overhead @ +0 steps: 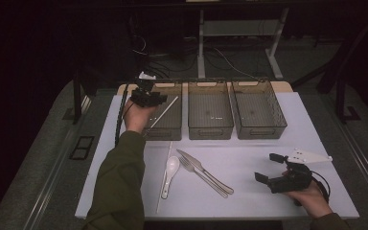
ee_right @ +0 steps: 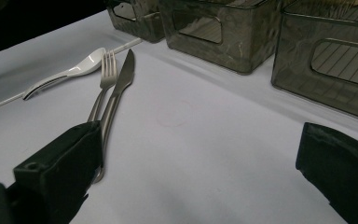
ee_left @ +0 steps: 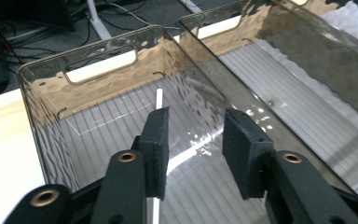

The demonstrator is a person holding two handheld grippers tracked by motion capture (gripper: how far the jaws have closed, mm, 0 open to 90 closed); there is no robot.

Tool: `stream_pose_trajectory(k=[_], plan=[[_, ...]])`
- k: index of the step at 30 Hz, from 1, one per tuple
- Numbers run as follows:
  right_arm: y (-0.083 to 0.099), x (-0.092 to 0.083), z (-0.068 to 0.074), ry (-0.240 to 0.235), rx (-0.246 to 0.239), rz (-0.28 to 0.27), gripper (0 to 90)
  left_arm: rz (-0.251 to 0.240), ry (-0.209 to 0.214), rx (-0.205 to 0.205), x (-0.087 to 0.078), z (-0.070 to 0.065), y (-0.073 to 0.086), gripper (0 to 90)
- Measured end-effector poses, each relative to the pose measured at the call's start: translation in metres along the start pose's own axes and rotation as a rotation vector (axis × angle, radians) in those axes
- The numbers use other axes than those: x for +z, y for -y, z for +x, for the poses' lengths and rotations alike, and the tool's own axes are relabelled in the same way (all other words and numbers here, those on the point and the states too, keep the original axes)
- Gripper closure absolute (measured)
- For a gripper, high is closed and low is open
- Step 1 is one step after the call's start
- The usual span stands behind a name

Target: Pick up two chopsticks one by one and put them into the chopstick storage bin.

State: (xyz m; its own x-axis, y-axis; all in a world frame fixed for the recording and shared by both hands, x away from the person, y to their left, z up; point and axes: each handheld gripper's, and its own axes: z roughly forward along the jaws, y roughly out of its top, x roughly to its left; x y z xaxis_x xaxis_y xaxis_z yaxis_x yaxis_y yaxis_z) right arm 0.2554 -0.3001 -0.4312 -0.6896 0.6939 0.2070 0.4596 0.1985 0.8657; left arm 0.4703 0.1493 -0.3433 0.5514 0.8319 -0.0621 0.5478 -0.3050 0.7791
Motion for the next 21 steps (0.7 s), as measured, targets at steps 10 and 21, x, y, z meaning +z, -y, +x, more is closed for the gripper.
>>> stream_pose_trajectory(k=[10, 21], plan=[[0.0, 0.0, 0.0, 0.007, 0.005, -0.005, 0.8, 0.0, 0.018, 0.01, -0.028, -0.018, 0.024, 47.6], [0.0, 0.0, 0.001, 0.005, 0.004, -0.002, 0.8, 0.013, 0.065, 0.019, -0.055, -0.039, 0.081, 50.8]])
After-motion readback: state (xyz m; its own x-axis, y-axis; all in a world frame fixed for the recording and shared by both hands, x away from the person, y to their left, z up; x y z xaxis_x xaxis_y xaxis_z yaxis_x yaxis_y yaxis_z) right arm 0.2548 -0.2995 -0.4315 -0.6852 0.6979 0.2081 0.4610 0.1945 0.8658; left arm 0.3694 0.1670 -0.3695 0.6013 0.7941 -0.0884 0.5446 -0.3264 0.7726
